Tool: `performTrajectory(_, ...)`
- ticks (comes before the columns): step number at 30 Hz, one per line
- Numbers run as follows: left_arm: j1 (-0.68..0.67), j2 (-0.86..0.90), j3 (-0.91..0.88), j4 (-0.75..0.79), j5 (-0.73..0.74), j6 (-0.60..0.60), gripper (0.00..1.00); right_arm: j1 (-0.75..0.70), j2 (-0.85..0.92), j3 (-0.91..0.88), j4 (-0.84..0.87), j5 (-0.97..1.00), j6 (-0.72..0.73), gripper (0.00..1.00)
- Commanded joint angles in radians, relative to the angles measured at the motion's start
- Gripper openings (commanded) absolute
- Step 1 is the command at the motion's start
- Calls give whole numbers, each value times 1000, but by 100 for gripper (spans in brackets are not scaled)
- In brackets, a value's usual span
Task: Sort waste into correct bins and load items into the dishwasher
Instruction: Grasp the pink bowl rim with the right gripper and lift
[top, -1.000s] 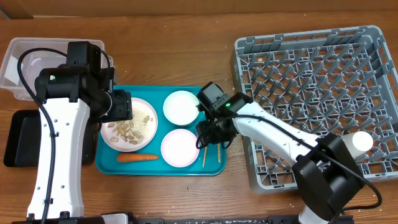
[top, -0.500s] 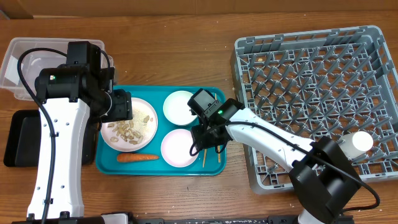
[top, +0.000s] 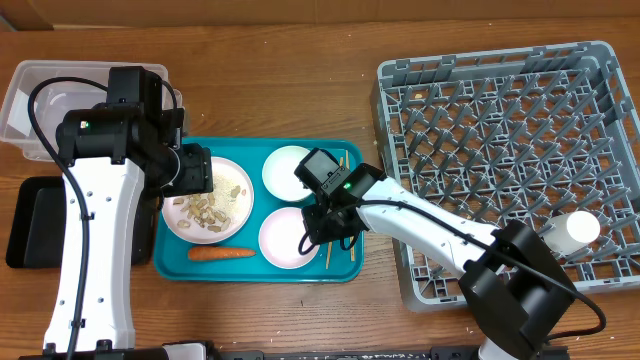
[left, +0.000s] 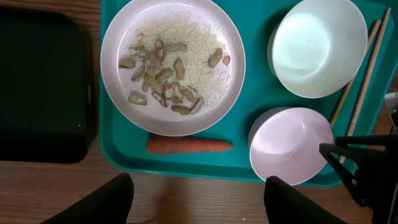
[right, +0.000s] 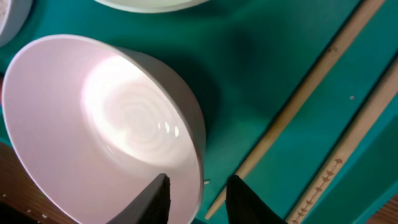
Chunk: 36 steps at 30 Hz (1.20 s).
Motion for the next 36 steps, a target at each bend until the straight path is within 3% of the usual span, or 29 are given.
performTrajectory(1,0,0,10,1,-14,-14,70,2,7,-7,6,17,20,27)
performTrajectory(19,0,0,10,0,-14,-14,70,14,29,-14,7,17,48,26)
performTrajectory(30,0,0,10,0,-14,-14,70,8,34,-11,27,53,47,4)
performTrajectory(36,0,0,10,1,-14,-14,69,-45,-13,89,-114,198,47,4)
